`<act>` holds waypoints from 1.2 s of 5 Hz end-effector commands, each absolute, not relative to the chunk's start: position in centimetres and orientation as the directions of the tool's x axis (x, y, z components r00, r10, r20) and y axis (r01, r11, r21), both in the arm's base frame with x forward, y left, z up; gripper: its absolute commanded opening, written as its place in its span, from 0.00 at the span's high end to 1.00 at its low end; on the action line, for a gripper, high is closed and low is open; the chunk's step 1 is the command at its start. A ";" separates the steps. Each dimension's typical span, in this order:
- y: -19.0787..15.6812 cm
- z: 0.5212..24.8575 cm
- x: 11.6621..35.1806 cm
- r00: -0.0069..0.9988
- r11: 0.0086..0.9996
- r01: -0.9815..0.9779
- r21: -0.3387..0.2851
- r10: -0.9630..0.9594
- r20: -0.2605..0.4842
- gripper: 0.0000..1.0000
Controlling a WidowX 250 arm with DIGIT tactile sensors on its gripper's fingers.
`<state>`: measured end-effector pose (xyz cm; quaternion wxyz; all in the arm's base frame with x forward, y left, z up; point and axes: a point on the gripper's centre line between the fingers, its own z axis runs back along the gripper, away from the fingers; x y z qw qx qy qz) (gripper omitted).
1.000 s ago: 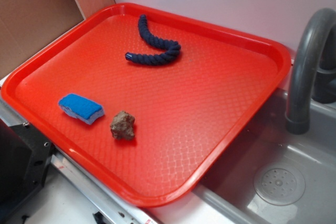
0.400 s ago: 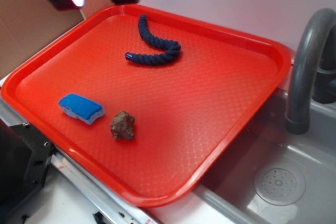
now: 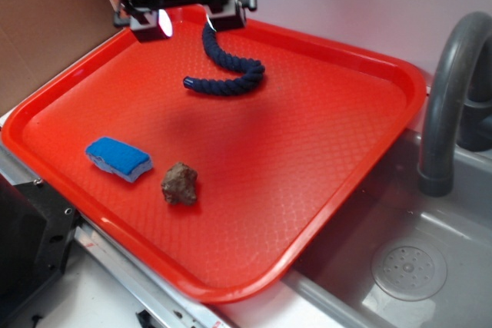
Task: Grab the blue rope.
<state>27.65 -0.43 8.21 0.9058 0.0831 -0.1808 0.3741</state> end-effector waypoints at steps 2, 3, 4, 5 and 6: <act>3.5 6.0 31.7 0.591 0.673 -0.736 -0.075 0.693 0.412 0.00; 3.3 5.5 32.3 0.597 0.676 -0.730 -0.099 0.701 0.391 0.00; 3.4 4.7 32.8 0.603 0.674 -0.730 -0.108 0.711 0.361 0.00; 3.8 3.6 32.7 0.599 0.651 -0.756 -0.077 0.734 0.321 0.00; 4.0 2.8 32.5 0.597 0.636 -0.770 -0.046 0.744 0.300 0.23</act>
